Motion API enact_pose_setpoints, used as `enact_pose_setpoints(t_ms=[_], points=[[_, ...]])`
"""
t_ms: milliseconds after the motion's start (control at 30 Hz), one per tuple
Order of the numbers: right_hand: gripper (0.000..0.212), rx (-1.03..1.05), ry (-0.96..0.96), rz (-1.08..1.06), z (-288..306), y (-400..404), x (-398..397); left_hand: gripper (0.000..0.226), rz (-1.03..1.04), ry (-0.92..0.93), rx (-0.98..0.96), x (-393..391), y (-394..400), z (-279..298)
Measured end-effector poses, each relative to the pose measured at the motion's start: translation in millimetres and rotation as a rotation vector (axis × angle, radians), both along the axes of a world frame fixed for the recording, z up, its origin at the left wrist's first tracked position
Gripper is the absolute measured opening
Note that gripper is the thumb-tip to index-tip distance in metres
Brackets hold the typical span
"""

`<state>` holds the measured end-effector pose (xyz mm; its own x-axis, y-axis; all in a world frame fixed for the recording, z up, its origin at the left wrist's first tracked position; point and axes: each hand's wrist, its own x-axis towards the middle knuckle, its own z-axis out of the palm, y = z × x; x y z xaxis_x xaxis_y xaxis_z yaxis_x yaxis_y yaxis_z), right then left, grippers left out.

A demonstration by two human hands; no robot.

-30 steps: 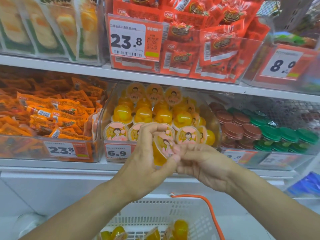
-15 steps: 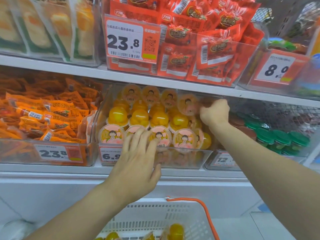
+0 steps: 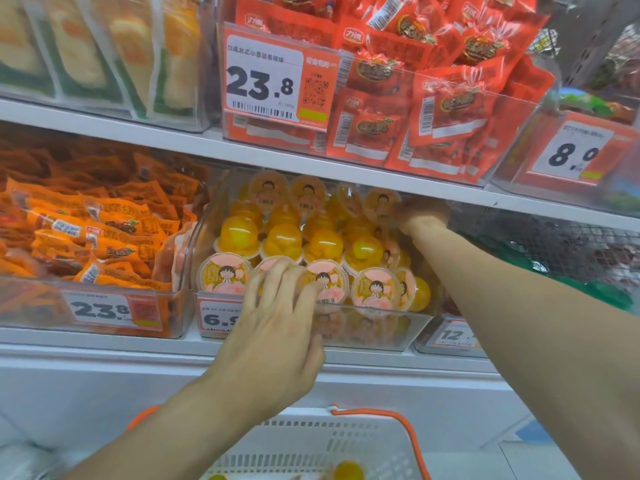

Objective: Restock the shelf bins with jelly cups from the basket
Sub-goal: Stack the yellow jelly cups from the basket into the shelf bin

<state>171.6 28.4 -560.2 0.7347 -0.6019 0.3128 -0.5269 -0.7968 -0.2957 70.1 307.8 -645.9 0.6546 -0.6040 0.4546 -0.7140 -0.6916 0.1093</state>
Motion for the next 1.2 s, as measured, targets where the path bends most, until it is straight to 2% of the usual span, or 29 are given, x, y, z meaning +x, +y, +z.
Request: enact_pose_setpoints(t_ms=[167, 267, 333, 433, 500, 567, 733, 1033, 1200], points=[[0.012, 0.048, -0.037, -0.011, -2, -4, 1, 0.043, -0.058, -0.007, -0.124, 1, 0, 3], [0.02, -0.021, 0.04, -0.013, -2, -5, 1, 0.031, -0.109, -0.046, -0.26, 11, -5, 21], [0.02, -0.074, 0.056, 0.009, -4, -5, 2, 0.029, -0.101, -0.089, -0.28, 23, -15, 37], [0.008, -0.079, 0.013, 0.024, -11, -10, 6, 0.045, -0.048, -0.083, -0.127, 46, -39, 56], [0.009, -0.073, 0.008, 0.025, -14, -12, 8, 0.054, -0.008, -0.038, 0.009, 61, -57, 65], [0.009, -0.054, -0.013, 0.021, -14, -15, 9, 0.053, 0.012, 0.015, 0.106, 77, -75, 71], [0.025, -0.133, 0.049, 0.031, -18, -18, 12, 0.065, 0.01, 0.216, 0.283, 104, -103, 67], [0.028, -0.079, 0.045, 0.059, -16, -15, 9, 0.07, 0.099, 0.247, 0.384, 99, -105, 63], [0.015, 0.009, -0.011, 0.067, -12, -11, 5, 0.072, 0.146, 0.263, 0.443, 93, -114, 68]])
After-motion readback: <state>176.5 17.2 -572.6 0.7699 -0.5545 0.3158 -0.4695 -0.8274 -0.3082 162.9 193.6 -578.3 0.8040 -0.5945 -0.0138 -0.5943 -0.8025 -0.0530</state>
